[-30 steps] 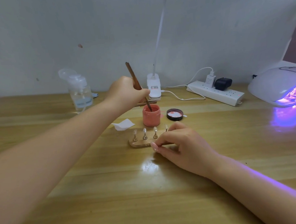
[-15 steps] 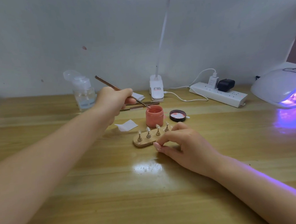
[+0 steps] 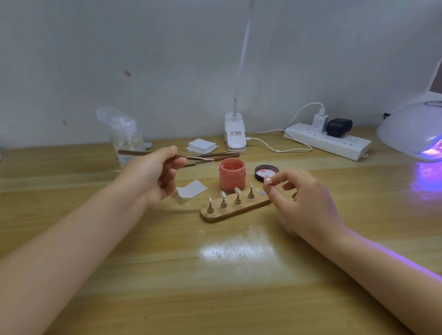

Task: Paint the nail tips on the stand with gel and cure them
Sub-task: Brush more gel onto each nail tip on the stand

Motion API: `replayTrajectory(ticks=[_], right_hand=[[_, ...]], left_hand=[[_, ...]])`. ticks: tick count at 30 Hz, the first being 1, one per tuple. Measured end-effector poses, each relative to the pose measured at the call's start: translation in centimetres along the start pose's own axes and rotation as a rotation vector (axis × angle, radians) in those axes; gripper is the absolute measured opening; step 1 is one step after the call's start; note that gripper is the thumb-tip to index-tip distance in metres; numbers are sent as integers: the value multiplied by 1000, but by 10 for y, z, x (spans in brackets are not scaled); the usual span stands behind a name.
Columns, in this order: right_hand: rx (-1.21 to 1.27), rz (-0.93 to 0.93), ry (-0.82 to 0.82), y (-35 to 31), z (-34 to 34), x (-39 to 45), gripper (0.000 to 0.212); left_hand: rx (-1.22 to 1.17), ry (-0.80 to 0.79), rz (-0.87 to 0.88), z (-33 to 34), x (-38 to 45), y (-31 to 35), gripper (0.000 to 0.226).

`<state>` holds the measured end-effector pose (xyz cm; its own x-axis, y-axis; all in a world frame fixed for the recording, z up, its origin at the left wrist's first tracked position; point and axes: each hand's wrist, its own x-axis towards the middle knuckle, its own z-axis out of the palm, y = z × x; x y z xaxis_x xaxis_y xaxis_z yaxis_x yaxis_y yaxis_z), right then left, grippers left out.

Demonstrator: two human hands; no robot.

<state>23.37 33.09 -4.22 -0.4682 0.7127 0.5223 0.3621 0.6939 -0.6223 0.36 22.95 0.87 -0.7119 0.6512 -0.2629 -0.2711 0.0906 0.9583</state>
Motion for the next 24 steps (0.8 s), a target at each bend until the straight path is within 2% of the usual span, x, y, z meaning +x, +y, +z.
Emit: replayTrajectory(ticks=[4,10,19,24], right_hand=[[-52,118,-51,5,3,0,3],[-28,154,-140,2,3,1,6],[16,145,-123,1,0,2,7],[0,149,-85,1,1,1,6]], left_hand=[[-118,-107,-167,-10,-32,0,20],[-252,-125,-281,-11,-59,-10,20],[-436,-58,-191,14,-50,-21,18],[-325,43,-22,15,-42,-20,13]])
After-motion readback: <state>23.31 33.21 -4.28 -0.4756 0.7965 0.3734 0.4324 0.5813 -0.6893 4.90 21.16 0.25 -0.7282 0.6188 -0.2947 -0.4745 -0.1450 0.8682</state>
